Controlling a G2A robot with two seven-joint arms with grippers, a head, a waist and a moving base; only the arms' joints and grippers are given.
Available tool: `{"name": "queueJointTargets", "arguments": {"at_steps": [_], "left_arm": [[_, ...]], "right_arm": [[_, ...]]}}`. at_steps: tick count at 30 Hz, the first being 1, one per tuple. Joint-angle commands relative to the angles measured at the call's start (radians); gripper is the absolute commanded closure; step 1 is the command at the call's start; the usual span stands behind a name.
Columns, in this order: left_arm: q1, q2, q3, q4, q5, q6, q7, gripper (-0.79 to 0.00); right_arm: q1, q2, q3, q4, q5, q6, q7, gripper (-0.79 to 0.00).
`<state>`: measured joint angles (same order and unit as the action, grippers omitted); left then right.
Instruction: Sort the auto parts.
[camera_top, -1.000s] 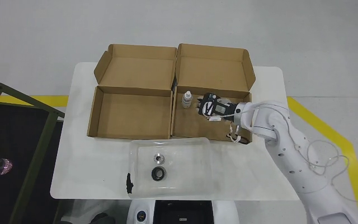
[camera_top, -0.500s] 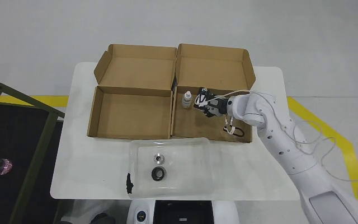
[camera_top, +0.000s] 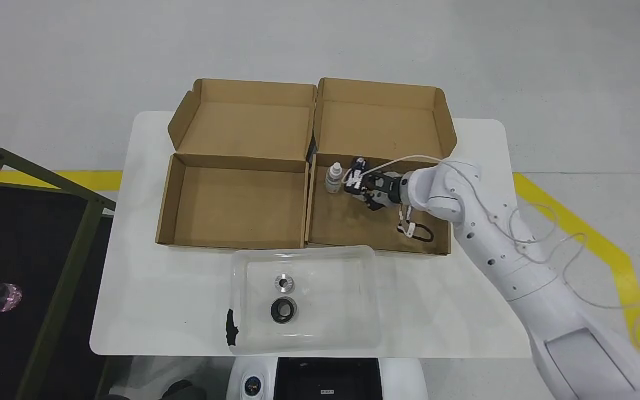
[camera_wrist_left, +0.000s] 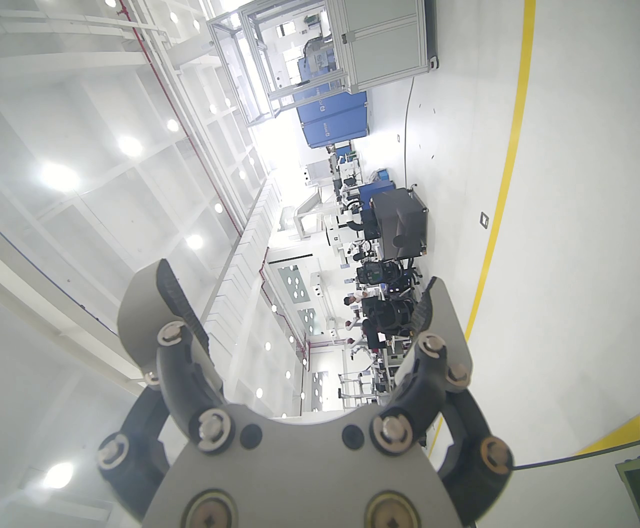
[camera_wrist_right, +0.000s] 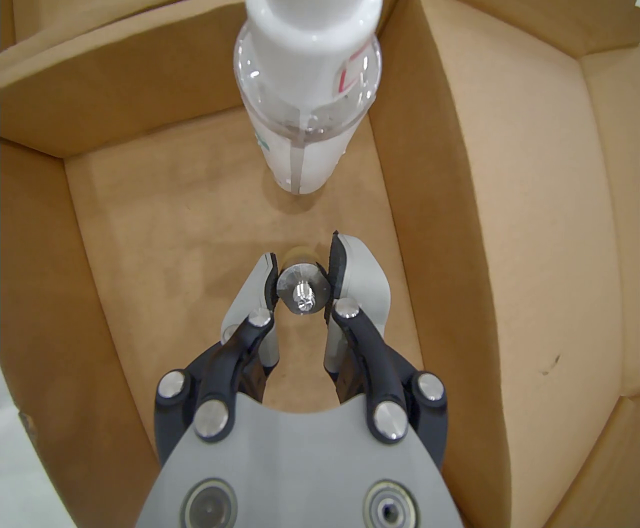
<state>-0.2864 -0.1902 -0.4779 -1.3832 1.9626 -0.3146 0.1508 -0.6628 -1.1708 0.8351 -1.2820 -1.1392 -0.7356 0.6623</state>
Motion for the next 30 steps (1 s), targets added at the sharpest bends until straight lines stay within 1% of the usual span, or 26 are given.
{"name": "queueJointTargets", "arguments": {"at_steps": [1,5,6,7,11,15,24,30], "left_arm": [[0.000,0.000,0.000,0.000,0.000,0.000,0.000,-0.785],[0.000,0.000,0.000,0.000,0.000,0.000,0.000,-0.785],[0.000,0.000,0.000,0.000,0.000,0.000,0.000,-0.785],[0.000,0.000,0.000,0.000,0.000,0.000,0.000,-0.785],[0.000,0.000,0.000,0.000,0.000,0.000,0.000,-0.785],[0.000,0.000,0.000,0.000,0.000,0.000,0.000,-0.785],[0.000,0.000,0.000,0.000,0.000,0.000,0.000,-0.785],[0.000,0.000,0.000,0.000,0.000,0.000,0.000,-0.785]], "right_arm": [[0.004,-0.003,-0.006,0.007,-0.001,0.002,-0.002,-0.154],[0.012,-0.008,-0.015,0.020,-0.005,0.007,-0.005,-0.237],[0.013,-0.009,-0.016,0.022,-0.005,0.007,-0.006,-0.296],[0.014,-0.010,-0.017,0.023,-0.004,0.007,-0.007,-0.323],[0.009,-0.007,-0.003,0.000,0.002,0.001,-0.016,-0.329],[-0.023,0.010,0.043,-0.072,0.015,-0.012,-0.016,-0.342],[-0.186,0.067,0.206,-0.353,0.057,-0.053,0.013,-0.360],[-0.290,0.090,0.280,-0.521,0.099,-0.082,-0.020,-0.366]]}}
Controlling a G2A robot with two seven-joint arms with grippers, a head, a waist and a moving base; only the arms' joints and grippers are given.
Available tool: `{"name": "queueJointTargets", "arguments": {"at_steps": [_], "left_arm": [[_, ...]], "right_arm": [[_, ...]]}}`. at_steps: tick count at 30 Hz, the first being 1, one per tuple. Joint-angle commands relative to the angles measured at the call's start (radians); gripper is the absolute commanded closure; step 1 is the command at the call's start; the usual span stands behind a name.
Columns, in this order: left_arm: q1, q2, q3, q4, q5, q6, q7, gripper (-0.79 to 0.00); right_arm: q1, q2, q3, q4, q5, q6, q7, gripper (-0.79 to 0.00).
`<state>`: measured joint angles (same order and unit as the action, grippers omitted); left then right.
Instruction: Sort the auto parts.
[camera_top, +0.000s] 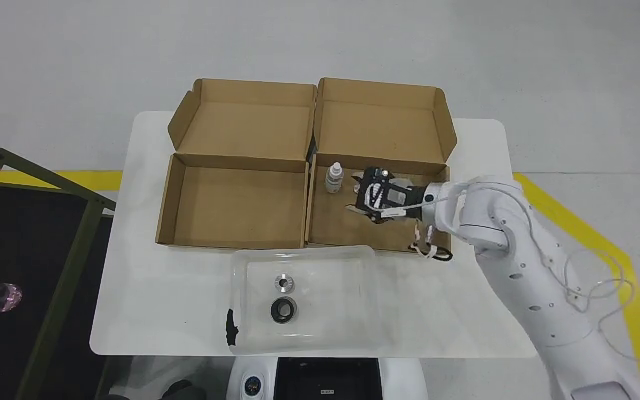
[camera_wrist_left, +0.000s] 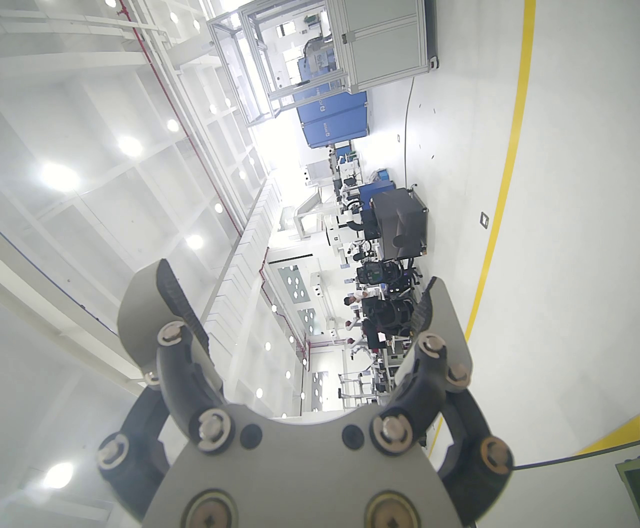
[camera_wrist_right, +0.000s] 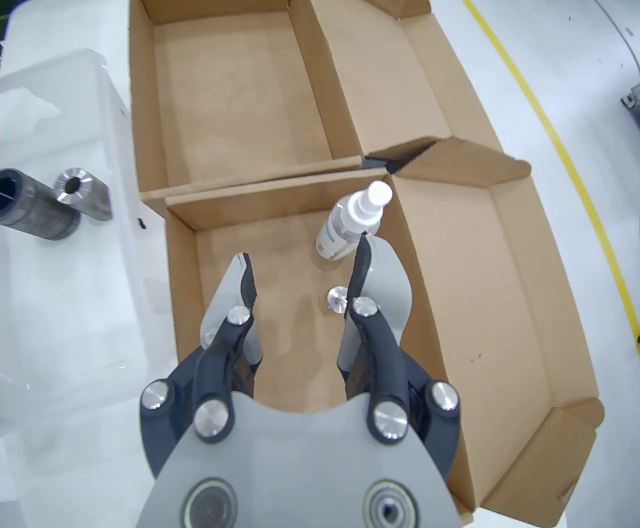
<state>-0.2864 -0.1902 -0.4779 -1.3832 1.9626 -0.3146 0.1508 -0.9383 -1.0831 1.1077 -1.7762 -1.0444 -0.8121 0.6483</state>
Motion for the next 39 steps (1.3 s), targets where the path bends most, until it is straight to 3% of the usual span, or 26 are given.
{"name": "queueJointTargets", "arguments": {"at_steps": [1,11,39], "left_arm": [[0.000,0.000,0.000,0.000,0.000,0.000,0.000,-0.785],[0.000,0.000,0.000,0.000,0.000,0.000,0.000,-0.785],[0.000,0.000,0.000,0.000,0.000,0.000,0.000,-0.785]], "right_arm": [[-0.028,0.005,0.014,-0.049,0.012,-0.011,-0.017,-0.369],[-0.100,0.011,-0.024,-0.148,0.010,-0.031,-0.059,-0.363],[-0.069,-0.028,-0.307,-0.154,-0.183,0.003,-0.085,-0.339]]}}
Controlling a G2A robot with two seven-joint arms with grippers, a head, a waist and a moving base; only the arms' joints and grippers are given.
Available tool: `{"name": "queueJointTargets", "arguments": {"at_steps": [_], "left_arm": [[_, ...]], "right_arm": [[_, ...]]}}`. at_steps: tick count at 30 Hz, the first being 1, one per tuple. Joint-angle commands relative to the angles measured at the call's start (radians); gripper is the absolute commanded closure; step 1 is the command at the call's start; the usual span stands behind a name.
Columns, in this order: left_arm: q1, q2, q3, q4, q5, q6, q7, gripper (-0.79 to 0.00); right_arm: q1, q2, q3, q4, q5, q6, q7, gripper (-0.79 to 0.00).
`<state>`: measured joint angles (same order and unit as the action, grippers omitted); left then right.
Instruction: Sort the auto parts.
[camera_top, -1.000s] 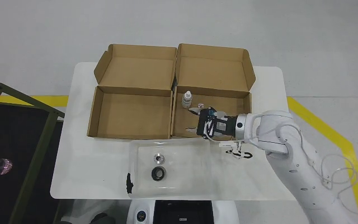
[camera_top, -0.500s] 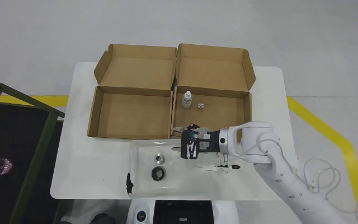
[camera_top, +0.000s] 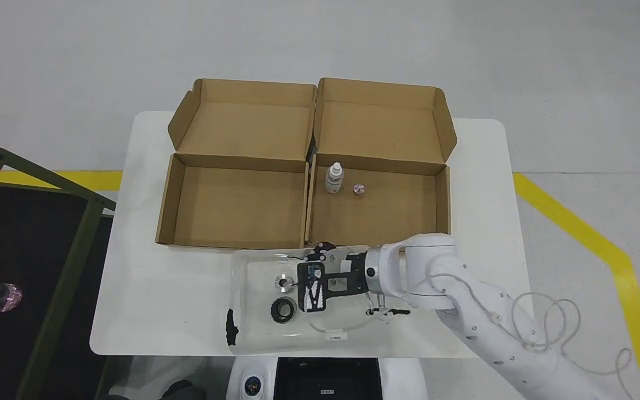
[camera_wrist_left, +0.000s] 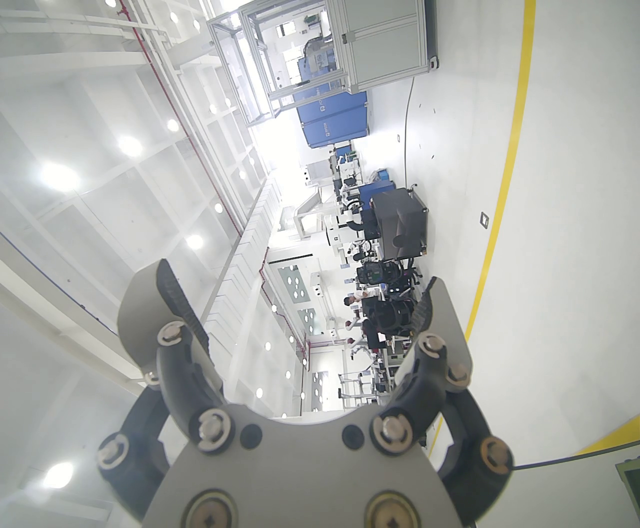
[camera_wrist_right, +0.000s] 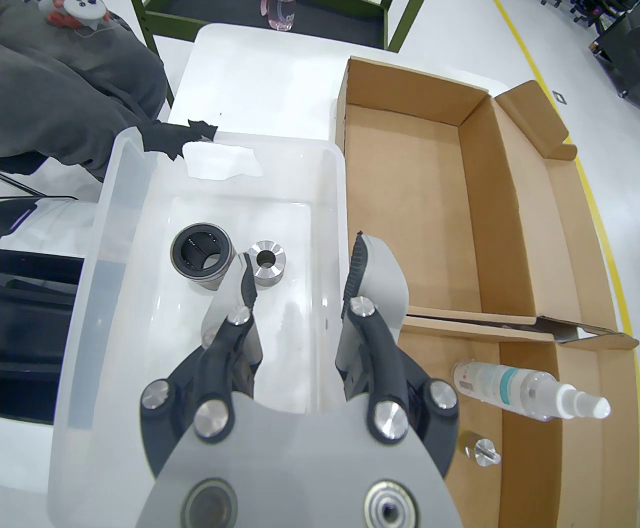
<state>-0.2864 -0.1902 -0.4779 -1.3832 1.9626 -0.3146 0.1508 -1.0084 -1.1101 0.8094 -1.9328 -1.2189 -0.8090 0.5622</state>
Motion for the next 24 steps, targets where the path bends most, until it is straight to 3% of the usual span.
{"name": "queueJointTargets", "arguments": {"at_steps": [1,24], "left_arm": [[0.000,0.000,0.000,0.000,0.000,0.000,0.000,-0.785],[0.000,0.000,0.000,0.000,0.000,0.000,0.000,-0.785]], "right_arm": [[0.001,-0.003,-0.019,0.006,-0.016,0.001,0.001,-0.339],[0.003,-0.022,-0.091,0.091,-0.117,0.040,0.029,-0.329]]}}
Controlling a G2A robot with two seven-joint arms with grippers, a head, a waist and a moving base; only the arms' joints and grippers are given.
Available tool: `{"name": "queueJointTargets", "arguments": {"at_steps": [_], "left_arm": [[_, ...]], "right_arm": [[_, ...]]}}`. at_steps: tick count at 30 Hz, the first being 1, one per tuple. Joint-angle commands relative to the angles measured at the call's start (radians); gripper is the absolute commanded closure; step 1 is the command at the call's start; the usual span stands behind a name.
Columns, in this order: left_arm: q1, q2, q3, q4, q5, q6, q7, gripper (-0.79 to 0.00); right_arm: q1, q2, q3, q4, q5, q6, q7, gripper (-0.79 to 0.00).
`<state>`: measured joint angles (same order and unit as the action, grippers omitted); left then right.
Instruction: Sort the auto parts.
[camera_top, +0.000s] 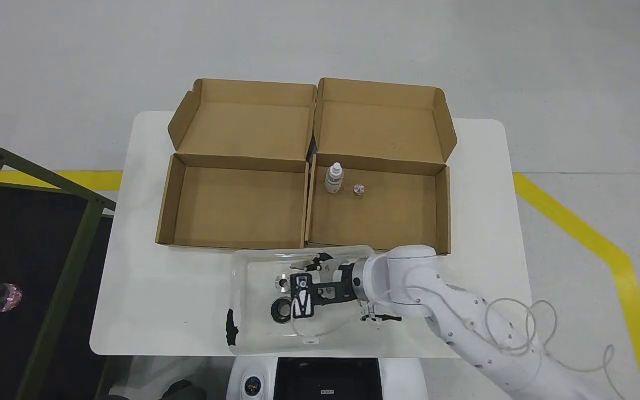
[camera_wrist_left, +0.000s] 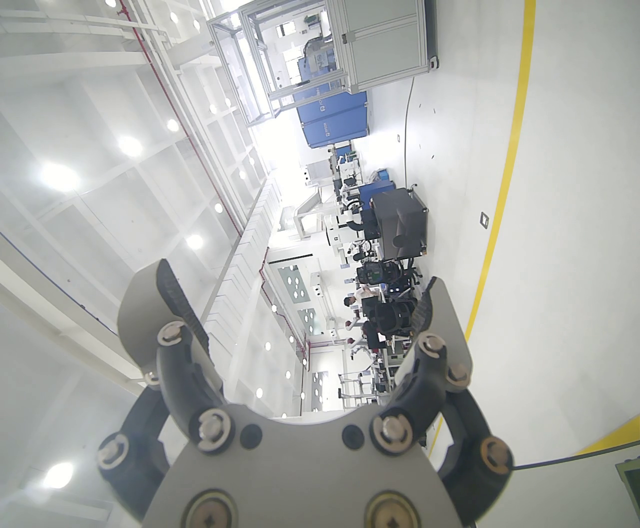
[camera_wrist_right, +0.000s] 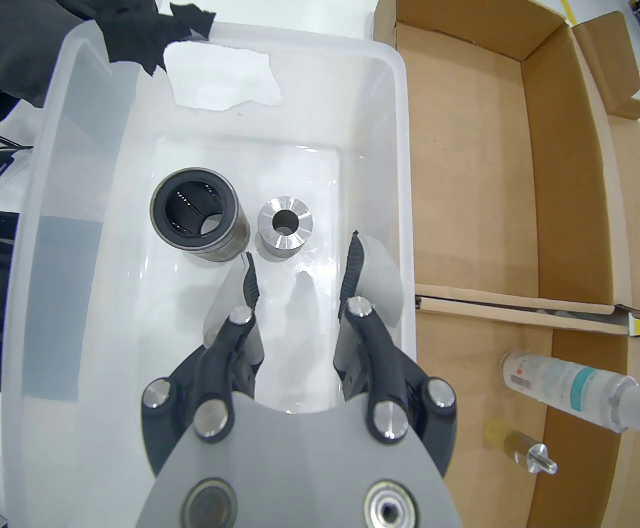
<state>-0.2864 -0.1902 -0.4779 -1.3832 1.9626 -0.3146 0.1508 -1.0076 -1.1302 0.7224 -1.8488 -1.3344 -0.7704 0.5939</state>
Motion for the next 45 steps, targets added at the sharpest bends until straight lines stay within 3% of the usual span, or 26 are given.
{"name": "queueJointTargets", "arguments": {"at_steps": [1,26,45], "left_arm": [[0.000,0.000,0.000,0.000,0.000,0.000,0.000,-0.785],[0.000,0.000,0.000,0.000,0.000,0.000,0.000,-0.785],[0.000,0.000,0.000,0.000,0.000,0.000,0.000,-0.785]], "right_arm": [[0.007,-0.004,-0.010,0.017,-0.005,0.000,-0.003,-0.329],[0.145,-0.092,-0.155,0.229,-0.004,0.013,-0.056,-0.345],[0.168,-0.137,-0.209,0.260,-0.015,0.014,-0.050,-0.339]]}}
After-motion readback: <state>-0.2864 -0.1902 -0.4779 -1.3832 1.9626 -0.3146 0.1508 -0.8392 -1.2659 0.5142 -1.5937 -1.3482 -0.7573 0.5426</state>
